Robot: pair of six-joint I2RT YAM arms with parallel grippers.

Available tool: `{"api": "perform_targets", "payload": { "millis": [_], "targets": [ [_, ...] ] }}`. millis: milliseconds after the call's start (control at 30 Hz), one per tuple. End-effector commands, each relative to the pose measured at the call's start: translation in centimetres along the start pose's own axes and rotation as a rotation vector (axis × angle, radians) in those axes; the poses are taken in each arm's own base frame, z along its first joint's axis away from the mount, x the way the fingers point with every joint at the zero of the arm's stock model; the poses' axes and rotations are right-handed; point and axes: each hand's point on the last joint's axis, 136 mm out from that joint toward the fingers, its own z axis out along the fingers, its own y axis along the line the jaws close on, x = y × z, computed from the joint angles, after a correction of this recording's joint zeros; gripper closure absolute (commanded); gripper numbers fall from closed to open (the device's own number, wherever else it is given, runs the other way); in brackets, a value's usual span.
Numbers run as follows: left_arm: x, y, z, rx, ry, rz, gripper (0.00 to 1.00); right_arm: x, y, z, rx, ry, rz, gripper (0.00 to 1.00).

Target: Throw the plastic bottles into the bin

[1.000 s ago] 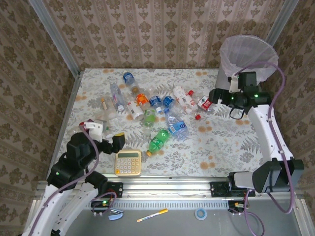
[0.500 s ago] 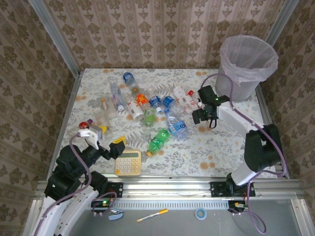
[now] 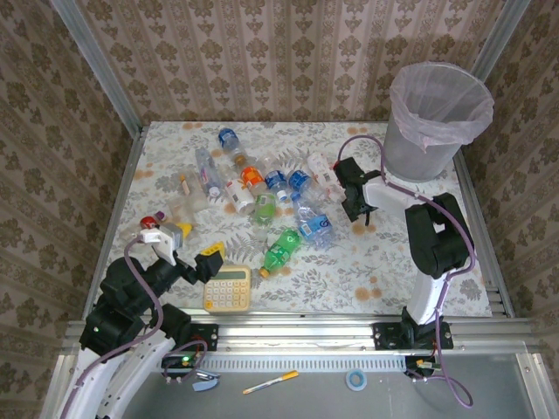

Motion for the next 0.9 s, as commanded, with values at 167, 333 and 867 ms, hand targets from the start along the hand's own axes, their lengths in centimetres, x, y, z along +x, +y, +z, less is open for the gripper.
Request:
{"api": "perform_targets", "payload": {
  "millis": [167,333,867],
  "targets": [
    [-0.4,-0.3,0.1,0.016,-0.022,0.025,0.00,-0.7,-1.8,-0.7,0.050,-0.021,0.006,0.06],
    [-0.3,-0.3,0.1,0.015,-0.021,0.025,0.00,-0.3,-3.1,-0.3,0.082,-0.011,0.023,0.07],
    [-0.2,-0.1,0.1,0.008,-0.016,0.025,0.00,-2.1,-3.2,1.2,0.107,-0.017,-0.001,0.09]
  ]
}}
